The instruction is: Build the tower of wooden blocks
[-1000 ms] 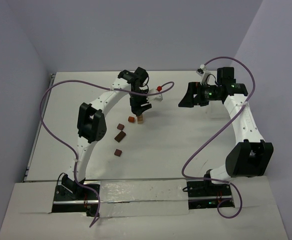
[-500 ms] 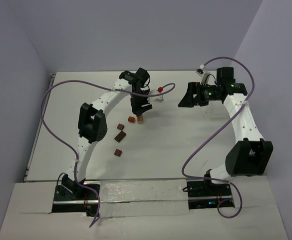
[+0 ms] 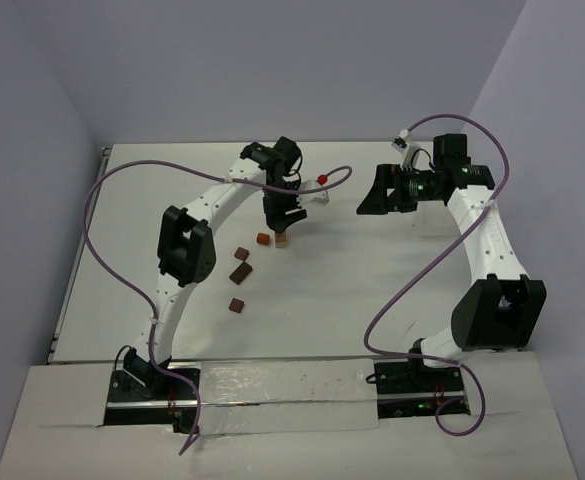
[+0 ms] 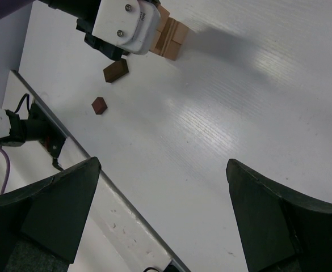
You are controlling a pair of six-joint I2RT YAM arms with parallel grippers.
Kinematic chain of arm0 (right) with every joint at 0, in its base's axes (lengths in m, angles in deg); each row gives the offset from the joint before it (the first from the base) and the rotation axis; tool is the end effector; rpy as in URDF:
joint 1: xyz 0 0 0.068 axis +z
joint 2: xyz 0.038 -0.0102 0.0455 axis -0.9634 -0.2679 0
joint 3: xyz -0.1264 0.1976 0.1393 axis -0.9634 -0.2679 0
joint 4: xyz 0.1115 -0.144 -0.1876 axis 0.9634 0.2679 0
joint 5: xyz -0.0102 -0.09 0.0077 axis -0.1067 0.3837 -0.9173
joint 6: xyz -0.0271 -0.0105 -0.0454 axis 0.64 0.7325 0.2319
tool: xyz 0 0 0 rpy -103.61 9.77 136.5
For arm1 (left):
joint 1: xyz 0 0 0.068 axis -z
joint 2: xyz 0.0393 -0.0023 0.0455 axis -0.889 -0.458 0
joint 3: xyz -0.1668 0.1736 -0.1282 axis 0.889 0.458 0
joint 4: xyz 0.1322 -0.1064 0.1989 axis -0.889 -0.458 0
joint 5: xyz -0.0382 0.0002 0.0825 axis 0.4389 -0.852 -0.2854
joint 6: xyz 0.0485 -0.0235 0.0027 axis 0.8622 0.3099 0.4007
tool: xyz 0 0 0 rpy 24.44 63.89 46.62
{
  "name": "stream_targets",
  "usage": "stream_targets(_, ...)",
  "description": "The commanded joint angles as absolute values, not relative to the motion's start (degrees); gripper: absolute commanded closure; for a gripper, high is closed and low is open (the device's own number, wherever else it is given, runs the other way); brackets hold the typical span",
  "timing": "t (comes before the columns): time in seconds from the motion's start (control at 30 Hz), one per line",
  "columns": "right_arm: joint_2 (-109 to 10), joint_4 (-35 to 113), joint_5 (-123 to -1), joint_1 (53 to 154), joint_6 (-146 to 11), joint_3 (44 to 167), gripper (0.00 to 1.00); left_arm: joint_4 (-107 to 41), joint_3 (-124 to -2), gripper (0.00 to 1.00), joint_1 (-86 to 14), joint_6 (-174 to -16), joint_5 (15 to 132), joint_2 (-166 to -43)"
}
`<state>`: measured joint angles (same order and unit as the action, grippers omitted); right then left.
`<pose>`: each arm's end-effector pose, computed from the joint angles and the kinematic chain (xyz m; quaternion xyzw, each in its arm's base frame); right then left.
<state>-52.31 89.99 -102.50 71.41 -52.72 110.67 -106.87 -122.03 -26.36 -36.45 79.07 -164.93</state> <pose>0.2982 0.0106 0.3411 -0.1582 0.8653 0.3613 0.3094 0.3847 -0.2940 0.2318 0.6654 0.7274 -0.1078 0.1283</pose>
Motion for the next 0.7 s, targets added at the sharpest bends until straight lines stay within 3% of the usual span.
stream_targets(0.0, -52.3, 90.5, -103.7, 70.9, -52.3, 113.6, 0.0, -105.1, -123.5, 1.0, -26.0, -37.5, 80.9, -162.3)
stream_targets(0.23, -52.2, 90.6, -103.6, 70.9, -52.3, 113.6, 0.0, -105.5, -122.3, 0.99, -25.8, -36.8, 81.8, -161.1)
stream_targets(0.4, -52.1, 90.6, -103.4, 70.9, -52.3, 113.6, 0.0, -105.9, -122.0, 0.95, -25.4, -36.4, 81.6, -161.7)
stream_targets(0.53, -52.1, 90.7, -103.3, 70.9, -52.3, 113.6, 0.0, -106.9, -122.0, 0.85, -25.3, -35.6, 81.6, -162.5)
stream_targets(0.67, -52.2, 90.7, -103.5, 70.9, -52.1, 113.4, 0.0, -107.1, -121.9, 0.86, -25.3, -35.9, 81.5, -162.9)
